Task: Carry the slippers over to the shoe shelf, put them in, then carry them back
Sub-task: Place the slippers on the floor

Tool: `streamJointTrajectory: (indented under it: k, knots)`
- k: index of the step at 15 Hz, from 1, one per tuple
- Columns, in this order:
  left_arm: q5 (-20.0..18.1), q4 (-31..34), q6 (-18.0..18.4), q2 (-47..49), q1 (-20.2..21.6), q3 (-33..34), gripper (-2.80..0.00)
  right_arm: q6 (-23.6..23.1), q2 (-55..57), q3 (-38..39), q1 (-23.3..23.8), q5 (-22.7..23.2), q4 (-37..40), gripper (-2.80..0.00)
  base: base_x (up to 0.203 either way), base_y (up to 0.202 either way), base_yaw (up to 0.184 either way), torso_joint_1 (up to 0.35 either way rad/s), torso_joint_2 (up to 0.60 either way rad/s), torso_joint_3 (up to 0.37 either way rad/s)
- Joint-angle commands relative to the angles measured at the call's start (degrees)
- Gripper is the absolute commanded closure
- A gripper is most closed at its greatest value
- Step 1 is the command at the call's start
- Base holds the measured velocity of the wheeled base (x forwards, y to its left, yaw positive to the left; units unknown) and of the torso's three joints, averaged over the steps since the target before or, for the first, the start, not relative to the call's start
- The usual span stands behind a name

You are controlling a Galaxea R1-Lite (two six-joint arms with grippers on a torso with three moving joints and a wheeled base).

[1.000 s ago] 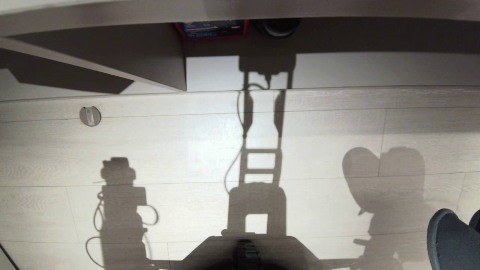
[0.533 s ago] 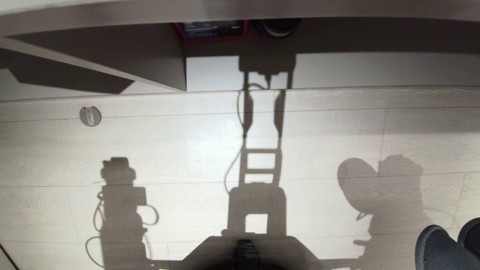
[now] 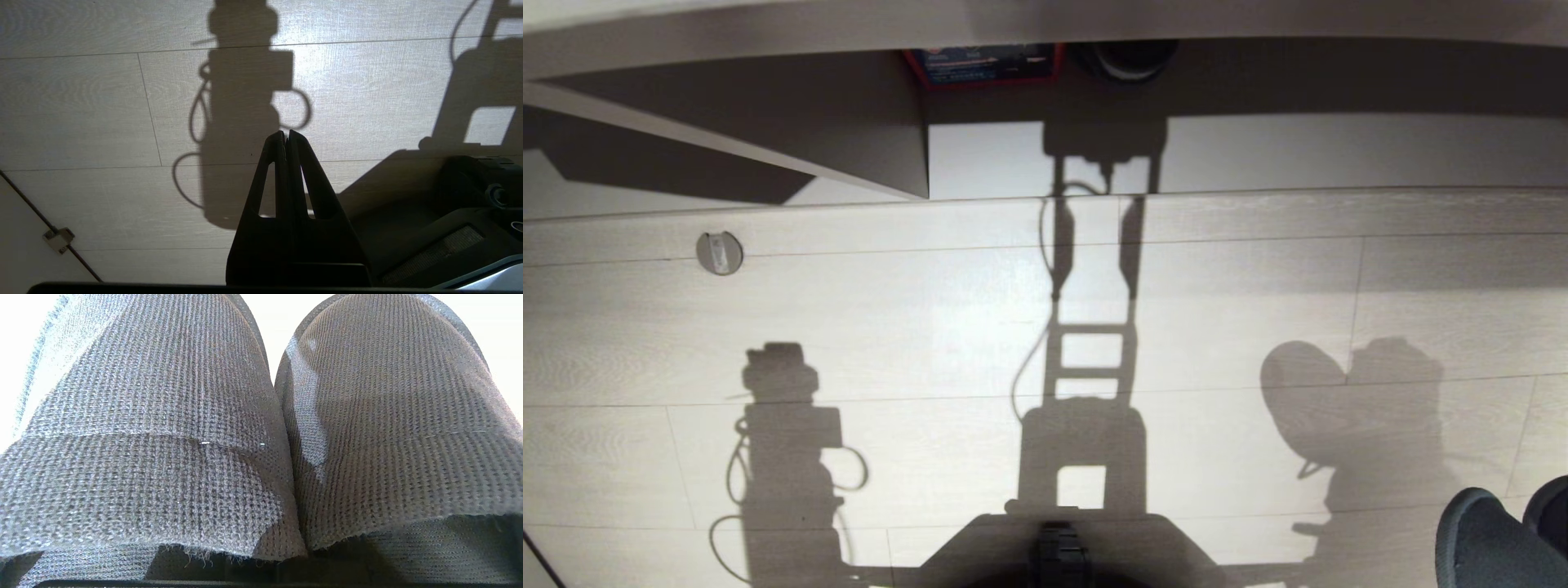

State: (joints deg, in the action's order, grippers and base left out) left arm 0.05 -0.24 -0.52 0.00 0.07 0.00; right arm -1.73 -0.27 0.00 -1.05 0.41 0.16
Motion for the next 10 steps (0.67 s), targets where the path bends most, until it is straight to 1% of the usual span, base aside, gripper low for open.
streamJointTrajectory:
  k: [1,10]
  knots:
    - [0.04,-0.02,-0.01,0.0,0.01,0.0,0.0,-0.03,0.26,0.0,-0.01,0.02,0.02,0.0,0.0,0.0,0.0,0.0,0.0,0.0]
    - [0.04,-0.02,-0.01,0.0,0.01,0.0,0.0,-0.03,0.18,0.0,-0.01,0.02,0.02,0.0,0.0,0.0,0.0,0.0,0.0,0.0]
